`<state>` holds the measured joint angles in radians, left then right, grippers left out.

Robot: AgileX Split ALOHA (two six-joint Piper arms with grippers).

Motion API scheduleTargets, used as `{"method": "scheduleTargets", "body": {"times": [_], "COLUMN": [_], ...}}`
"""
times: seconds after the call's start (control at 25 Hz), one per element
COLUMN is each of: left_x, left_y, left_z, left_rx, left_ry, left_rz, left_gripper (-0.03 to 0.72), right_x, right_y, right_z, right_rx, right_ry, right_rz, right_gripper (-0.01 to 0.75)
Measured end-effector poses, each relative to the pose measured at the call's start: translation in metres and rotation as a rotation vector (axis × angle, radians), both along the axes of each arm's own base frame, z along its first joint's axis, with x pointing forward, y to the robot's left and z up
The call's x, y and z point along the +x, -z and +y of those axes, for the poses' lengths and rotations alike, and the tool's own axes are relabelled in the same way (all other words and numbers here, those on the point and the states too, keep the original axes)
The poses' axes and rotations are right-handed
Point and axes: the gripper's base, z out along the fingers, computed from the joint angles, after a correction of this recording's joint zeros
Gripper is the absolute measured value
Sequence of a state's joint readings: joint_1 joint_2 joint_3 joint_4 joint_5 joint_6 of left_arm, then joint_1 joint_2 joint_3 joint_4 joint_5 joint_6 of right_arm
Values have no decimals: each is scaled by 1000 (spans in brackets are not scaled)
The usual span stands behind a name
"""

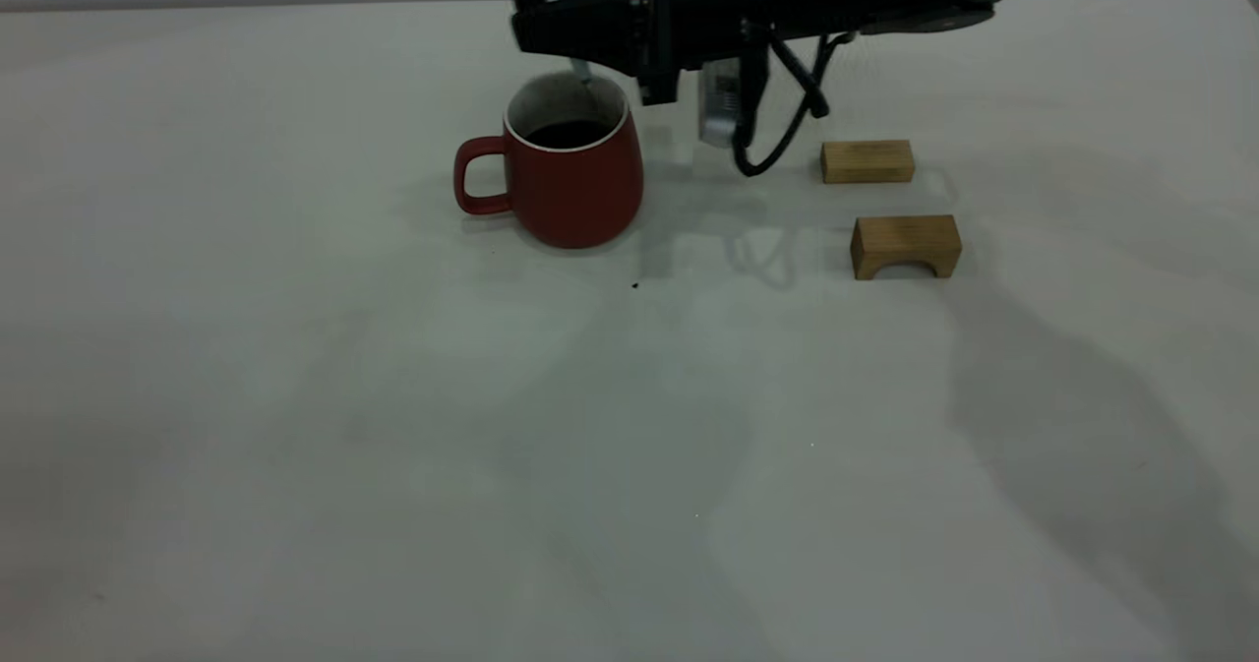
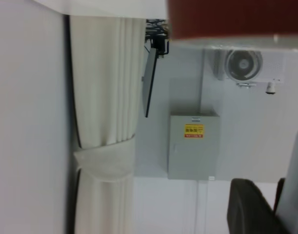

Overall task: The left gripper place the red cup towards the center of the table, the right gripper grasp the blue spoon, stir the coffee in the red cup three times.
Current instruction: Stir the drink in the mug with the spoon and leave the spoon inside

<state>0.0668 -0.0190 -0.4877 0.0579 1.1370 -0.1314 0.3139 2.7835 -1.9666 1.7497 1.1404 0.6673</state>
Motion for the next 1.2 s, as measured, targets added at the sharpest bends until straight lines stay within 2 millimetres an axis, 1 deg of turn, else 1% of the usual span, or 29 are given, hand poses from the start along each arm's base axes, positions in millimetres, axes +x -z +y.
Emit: {"method": "scheduleTargets", "body": {"times": [0.12,0.2,0.28,0.4,0.48,0.56,0.64,0.76,0.84,0.92,1.0,1.08,1.2], "left_x": [0,0,0,0,0,0,0,0,0,0,0,0,0], "left_y": [0,0,0,0,0,0,0,0,0,0,0,0,0], "left_z": [0,0,0,0,0,0,0,0,0,0,0,0,0], "left_rx": [0,-1,-1,-1,-1,-1,-1,-1,-1,-1,-1,-1,-1], "left_ry": [0,-1,-1,-1,-1,-1,-1,-1,-1,-1,-1,-1,-1], "left_rz": [0,0,0,0,0,0,0,0,0,0,0,0,0], "left_gripper": [551,551,551,551,551,551,551,551,551,551,551,551,551], "right_x": [-1,3,8,14,11,6,0,-5,-5,1,7,14,17], "right_y": [-6,-12,-14,-8,-3,-1,-2,-7,-12,-18,-16,-12,-9], "right_z": [15,19,14,-5,-15,-17,-11,6,17,23,22,15,9], "right_rx": [12,23,26,-6,-28,-26,-10,1,15,24,-4,-44,-49], "right_ry": [-29,-32,-20,1,20,31,14,-19,-42,-38,6,60,76], "right_rz": [-32,-64,-74,-69,-35,2,16,1,-28,-64,-77,-79,-68], "right_gripper": [129,129,129,129,129,129,129,129,129,129,129,129,129]}}
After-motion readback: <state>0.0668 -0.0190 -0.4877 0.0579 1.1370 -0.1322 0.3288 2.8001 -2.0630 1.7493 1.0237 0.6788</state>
